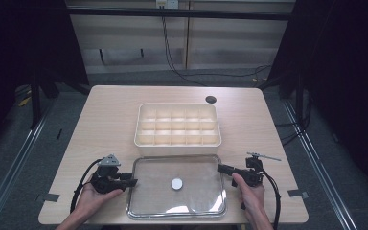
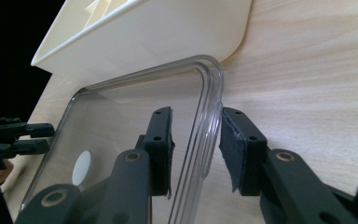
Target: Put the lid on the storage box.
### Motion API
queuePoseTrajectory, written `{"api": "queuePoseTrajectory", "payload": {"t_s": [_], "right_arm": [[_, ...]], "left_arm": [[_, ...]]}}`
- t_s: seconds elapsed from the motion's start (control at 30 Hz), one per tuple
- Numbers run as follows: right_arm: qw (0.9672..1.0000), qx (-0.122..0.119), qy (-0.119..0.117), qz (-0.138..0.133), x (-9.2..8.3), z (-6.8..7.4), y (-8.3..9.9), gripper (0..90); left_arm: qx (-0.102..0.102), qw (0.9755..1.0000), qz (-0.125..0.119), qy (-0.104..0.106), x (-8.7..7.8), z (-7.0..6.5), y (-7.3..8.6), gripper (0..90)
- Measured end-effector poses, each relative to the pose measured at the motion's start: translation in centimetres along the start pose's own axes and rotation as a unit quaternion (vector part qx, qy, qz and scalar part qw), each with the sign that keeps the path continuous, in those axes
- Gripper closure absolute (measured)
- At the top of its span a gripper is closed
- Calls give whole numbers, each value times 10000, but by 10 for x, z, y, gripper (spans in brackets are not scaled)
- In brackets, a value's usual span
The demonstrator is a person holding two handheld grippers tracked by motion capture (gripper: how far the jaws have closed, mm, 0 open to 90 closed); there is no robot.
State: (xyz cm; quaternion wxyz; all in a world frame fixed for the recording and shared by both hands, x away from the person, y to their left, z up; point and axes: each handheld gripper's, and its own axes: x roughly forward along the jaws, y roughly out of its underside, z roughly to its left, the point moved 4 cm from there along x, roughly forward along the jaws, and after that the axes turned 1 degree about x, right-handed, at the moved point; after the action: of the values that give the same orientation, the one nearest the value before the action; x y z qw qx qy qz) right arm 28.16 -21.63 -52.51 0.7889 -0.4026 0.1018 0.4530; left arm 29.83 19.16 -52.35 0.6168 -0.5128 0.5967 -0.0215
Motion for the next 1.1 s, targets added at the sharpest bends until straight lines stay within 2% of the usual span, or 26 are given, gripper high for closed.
{"api": "queuePoseTrajectory", "payload": {"t_s": [0.07, 0.1, 0.13, 0.2, 0.23, 0.37, 0.47, 0.5, 0.57, 0.63, 0.8, 0.93, 1.0, 1.03, 1.1], "right_arm": [[10000, -39, -25, -8, 1, 2, 0, 689], [9997, -137, 166, -125, 0, 6, 0, 690], [9996, -191, 189, -119, 1, 7, -1, 680], [9996, -229, 127, -107, 0, 8, -2, 681], [9994, -329, 19, -51, -1, 8, -3, 682], [9987, -420, -293, 18, -3, 12, -4, 663], [9981, -516, -336, 71, -2, 14, -4, 653], [9973, -556, -459, 145, -1, 16, -4, 629], [9968, -595, -508, 182, 2, 19, -3, 622], [9971, -598, -457, 148, 4, 20, -4, 637], [9972, -470, -581, 39, 2, 19, -7, 682], [9960, -496, -744, -23, -3, 22, -6, 715], [9958, -517, -749, -55, -4, 22, -6, 720], [9947, -536, -866, -112, -7, 24, -6, 730], [9940, -562, -920, -168, -9, 26, -6, 736]], "left_arm": [[15, 10000, -4, -7, 0, 0, 0, 623], [36, 10000, 5, -16, 0, 0, 0, 623], [36, 10000, 5, -16, 0, 0, 0, 623], [34, 10000, -7, -2, 0, 0, 0, 623], [16, 10000, -13, -7, 0, 0, 0, 623], [-25, 10000, -53, 9, 1, 2, -1, 622], [-34, 10000, -67, 19, 1, 2, -1, 621], [-61, 9999, -75, 33, 2, 3, -1, 620], [-41, 10000, -72, 34, 2, 3, -2, 620], [-42, 10000, -77, 36, 2, 3, -2, 615], [-61, 9999, -91, 95, 2, 1, -2, 555], [-128, 9998, -123, 52, 2, 3, -2, 431], [-167, 9997, -122, 89, 1, 4, -2, 389], [-219, 9995, -141, 186, 1, 5, -2, 378], [-274, 9992, -172, 254, 1, 5, -2, 349]]}}
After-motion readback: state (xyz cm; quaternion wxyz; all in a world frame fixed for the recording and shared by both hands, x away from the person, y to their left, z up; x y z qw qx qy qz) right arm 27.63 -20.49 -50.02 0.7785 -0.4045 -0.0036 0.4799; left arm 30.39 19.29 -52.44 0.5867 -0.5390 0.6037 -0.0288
